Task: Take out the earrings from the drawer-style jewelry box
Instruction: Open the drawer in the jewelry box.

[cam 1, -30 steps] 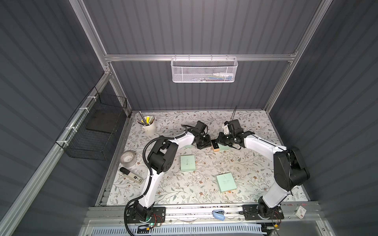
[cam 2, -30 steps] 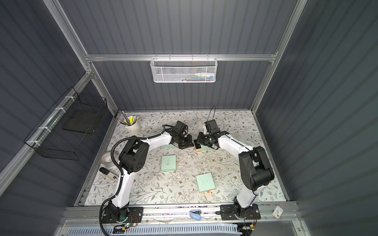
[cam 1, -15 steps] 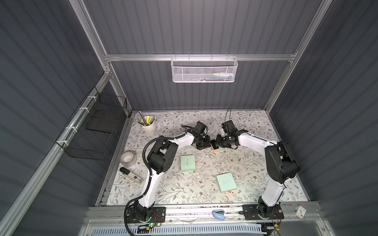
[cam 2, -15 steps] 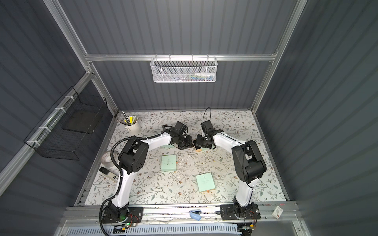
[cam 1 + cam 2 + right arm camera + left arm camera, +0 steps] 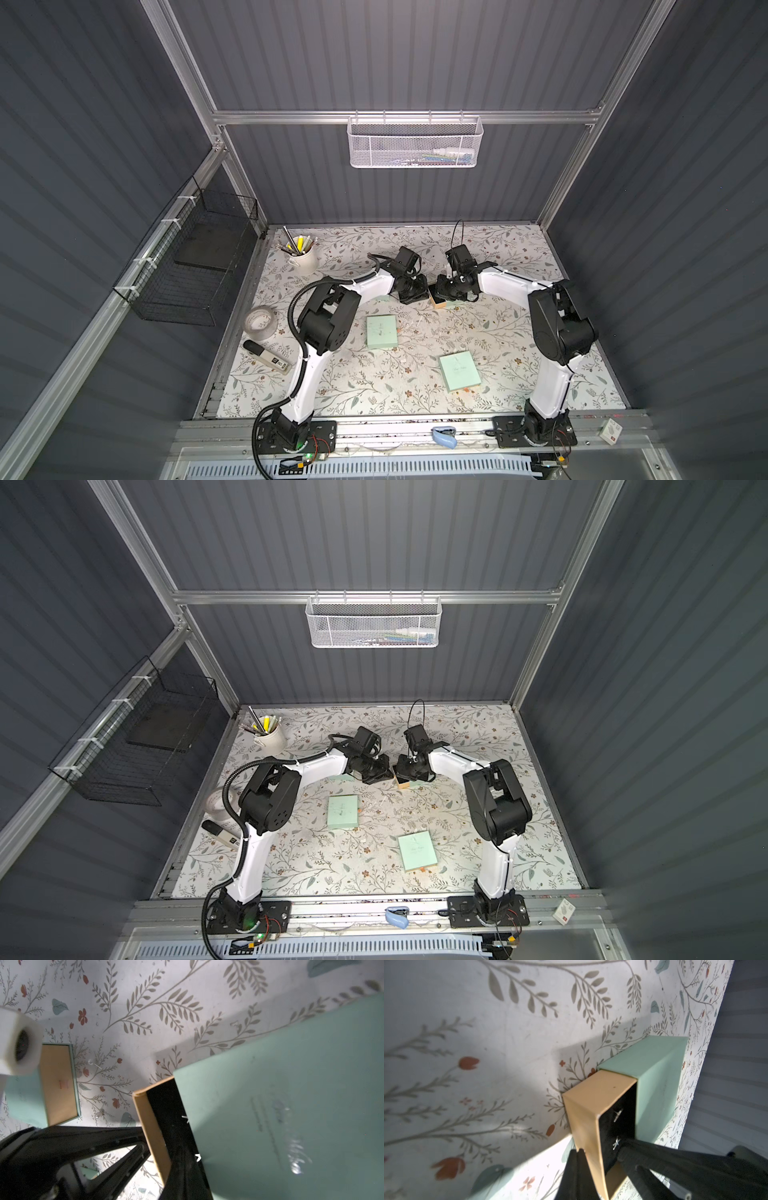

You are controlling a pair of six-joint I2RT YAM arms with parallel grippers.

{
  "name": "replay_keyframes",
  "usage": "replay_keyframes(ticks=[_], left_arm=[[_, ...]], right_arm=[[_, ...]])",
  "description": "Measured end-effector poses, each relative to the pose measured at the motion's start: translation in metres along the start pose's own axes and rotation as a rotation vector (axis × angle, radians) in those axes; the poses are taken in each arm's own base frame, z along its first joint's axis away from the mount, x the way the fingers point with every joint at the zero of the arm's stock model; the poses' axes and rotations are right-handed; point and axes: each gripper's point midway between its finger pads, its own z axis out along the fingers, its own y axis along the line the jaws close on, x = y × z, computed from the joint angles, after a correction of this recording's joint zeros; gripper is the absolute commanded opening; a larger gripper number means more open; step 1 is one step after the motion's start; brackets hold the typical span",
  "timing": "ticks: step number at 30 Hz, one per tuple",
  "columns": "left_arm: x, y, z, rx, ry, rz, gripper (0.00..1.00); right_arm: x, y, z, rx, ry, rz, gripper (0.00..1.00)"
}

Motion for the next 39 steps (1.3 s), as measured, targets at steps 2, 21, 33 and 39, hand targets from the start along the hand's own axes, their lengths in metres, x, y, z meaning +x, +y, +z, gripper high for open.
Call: replay_keyframes(ticks=[2,21,33,39], left_arm=[[0.001,0.0,-0.001,-0.001,0.001,-0.001,0.0],[0.005,0.001,-0.002,0.011,0.007,0.001,0.0],[-0.001,-0.017,-0.003,0.077,0.007,0.025,0.1],[-0.006,-0.025,-0.005,0.091,-0.003,0.034,0.1]], right_arm=[[-0.001,-0.002,0.0,0.011,-0.005,0.0,0.06],[-0.008,-0.016,-0.002,0.066,-0.029,0.031,0.06],[-0.015,-0.021,-0.001,0.024,-0.046,0.066,0.13],[-0.015,-0.012,-0.009,-0.024,-0.056,0.062,0.14]])
